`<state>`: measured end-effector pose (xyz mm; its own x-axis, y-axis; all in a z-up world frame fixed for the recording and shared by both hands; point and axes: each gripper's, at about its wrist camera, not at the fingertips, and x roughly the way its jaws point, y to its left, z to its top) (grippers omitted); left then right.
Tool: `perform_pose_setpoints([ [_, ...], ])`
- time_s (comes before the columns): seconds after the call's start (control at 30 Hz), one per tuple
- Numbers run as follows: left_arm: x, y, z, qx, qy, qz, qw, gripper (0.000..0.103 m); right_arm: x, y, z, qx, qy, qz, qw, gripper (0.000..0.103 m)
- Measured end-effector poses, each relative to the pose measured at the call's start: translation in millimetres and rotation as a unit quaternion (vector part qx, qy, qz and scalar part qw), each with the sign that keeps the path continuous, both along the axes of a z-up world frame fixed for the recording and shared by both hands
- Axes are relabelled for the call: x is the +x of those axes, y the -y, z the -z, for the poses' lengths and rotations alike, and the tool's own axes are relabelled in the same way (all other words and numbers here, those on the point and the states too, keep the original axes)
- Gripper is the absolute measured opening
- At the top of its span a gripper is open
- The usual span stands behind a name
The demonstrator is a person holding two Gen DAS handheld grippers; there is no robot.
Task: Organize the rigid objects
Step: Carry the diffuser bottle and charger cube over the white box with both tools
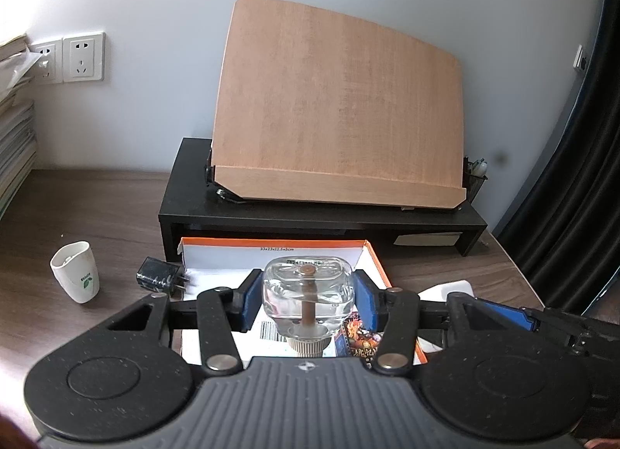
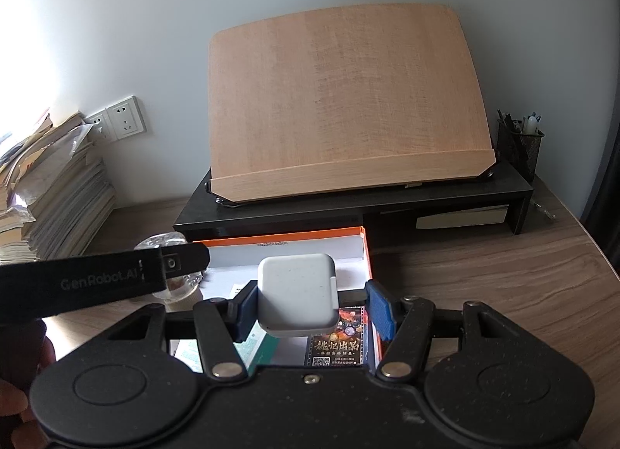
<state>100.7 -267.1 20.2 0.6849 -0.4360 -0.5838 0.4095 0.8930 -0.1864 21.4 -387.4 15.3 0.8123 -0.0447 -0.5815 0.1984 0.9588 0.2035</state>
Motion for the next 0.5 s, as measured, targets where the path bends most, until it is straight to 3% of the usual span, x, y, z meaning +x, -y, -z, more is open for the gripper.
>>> perform_pose_setpoints([
  [0.5,4.9,3.5,3.6,-0.002,-0.006,0.004,1.0,0.05,5.0,0.6,7.7,0.001,-0.009,0.004,1.0,0.07],
])
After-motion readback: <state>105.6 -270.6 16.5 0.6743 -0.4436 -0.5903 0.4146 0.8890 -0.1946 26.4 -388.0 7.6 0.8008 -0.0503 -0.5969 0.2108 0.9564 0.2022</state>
